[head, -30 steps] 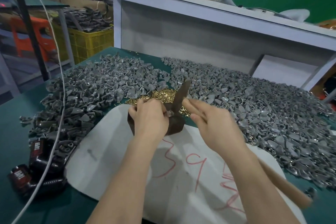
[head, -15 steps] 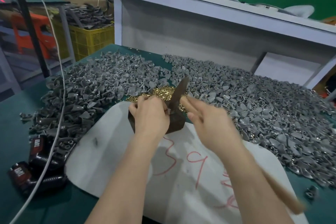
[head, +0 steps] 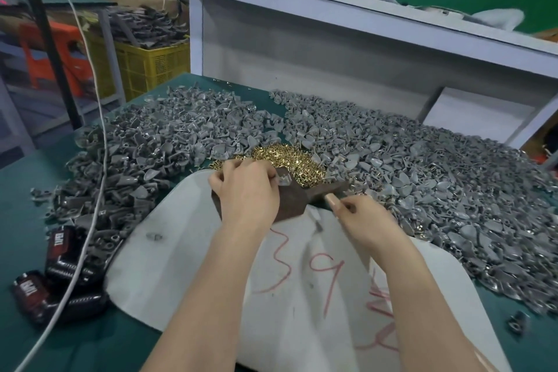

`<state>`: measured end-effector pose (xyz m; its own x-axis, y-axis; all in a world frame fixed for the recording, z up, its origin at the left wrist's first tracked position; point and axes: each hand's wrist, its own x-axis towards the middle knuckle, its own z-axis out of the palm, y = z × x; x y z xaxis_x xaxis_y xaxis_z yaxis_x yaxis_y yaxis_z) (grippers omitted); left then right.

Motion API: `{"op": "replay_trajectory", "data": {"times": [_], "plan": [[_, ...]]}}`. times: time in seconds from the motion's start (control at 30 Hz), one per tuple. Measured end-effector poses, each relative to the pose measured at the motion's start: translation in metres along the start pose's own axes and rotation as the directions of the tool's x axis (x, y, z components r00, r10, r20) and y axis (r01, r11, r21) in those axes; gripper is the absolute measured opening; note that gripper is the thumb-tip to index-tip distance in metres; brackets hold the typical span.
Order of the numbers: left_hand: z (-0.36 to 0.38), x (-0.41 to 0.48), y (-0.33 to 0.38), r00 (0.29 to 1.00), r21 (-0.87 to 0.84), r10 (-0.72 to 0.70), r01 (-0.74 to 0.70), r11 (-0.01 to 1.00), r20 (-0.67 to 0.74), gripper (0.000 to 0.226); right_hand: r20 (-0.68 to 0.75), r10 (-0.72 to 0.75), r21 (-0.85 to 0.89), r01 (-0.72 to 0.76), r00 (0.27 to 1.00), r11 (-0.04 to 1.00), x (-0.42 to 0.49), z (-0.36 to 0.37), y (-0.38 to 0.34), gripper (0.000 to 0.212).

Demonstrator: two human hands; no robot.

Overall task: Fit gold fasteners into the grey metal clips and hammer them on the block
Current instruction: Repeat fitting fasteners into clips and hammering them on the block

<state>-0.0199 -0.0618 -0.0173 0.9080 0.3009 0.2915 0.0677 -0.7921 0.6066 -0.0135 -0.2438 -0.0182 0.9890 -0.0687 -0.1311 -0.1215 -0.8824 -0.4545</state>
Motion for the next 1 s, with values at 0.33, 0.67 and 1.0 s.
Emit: {"op": "replay_trajectory", "data": {"times": [0.33, 0.67, 1.0], "plan": [[0.003, 0.0, 0.005, 0.998, -0.116, 0.063, -0.059, 0.991, 0.028, 0.016, -0.146, -0.323, 0.272, 0.352, 0.935, 0.896, 0.001, 0.001, -0.061, 0.017], [-0.018, 0.019, -0.019, 0.791, -0.951, -0.61, 0.153, 0.269, -0.045, 0.024, -0.359, -0.126, 0.026, 0.145, 0.925, 0.989, 0.058, -0.004, -0.082, 0.049], [-0.016, 0.021, -0.024, 0.724, -0.968, -0.683, 0.097, 0.233, -0.092, 0.025, 0.076, -0.313, -0.286, 0.322, 0.947, 0.903, 0.089, 0.078, -0.191, 0.029]]}}
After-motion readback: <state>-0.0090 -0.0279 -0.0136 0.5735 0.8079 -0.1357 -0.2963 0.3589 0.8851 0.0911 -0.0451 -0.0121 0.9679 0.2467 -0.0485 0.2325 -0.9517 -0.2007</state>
